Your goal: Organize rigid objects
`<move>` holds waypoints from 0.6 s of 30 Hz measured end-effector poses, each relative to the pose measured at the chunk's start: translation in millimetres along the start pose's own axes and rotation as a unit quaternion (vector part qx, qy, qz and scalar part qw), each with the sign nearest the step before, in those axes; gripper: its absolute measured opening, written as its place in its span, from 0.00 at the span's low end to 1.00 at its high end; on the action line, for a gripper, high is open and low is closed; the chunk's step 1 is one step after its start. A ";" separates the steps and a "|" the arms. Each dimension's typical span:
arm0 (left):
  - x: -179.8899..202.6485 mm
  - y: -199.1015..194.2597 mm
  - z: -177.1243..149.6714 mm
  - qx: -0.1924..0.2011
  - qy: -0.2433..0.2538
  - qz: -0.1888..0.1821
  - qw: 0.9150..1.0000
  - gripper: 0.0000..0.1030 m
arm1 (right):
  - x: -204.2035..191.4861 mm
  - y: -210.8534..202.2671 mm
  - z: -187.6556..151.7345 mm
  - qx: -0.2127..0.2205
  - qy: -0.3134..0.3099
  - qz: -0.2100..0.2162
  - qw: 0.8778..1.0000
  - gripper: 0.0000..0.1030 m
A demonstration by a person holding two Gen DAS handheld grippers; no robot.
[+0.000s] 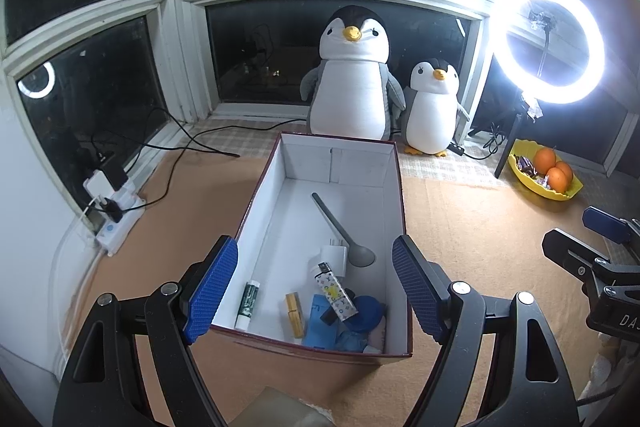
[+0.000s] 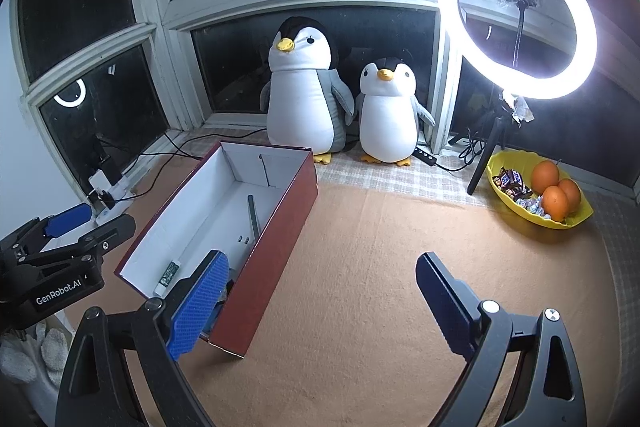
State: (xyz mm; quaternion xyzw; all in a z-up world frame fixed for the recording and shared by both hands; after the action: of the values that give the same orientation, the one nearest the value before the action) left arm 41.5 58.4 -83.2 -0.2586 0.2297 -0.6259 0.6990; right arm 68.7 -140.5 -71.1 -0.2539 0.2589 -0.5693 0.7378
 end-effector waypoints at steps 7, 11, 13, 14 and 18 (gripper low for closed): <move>-0.5 0.3 -0.2 0.000 0.000 0.000 1.000 0.77 | 2.2 2.4 -1.2 -0.003 0.004 0.000 1.000 0.90; -0.1 -0.1 -0.1 0.000 0.000 0.001 1.000 0.77 | 2.5 2.5 -1.5 -0.003 0.003 -0.001 1.000 0.90; 0.2 0.0 0.0 0.000 0.000 0.000 1.000 0.77 | 2.6 2.7 -1.5 -0.004 0.004 -0.001 1.000 0.90; 0.2 -0.1 0.1 0.001 0.000 0.001 1.000 0.77 | 2.6 2.8 -1.7 -0.004 0.004 -0.001 1.000 0.90; 0.8 -1.7 0.2 0.007 0.005 0.001 1.000 0.77 | 3.6 2.8 -2.4 -0.007 0.005 -0.001 1.000 0.90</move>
State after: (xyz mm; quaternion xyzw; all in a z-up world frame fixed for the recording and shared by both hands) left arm 40.4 57.4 -81.9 -0.2505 0.2293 -0.6283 0.6999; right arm 69.8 -143.6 -75.1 -0.2565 0.2669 -0.5694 0.7340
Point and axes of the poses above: each gripper's, at about its wrist camera, not at the fingertips, and y roughly the way its jaws point, x to its right, z to its top, the point moved 6 cm from there along y, roughly the way its jaws point, and after that the axes turned 2 degrees about x, right-handed, at the moved point
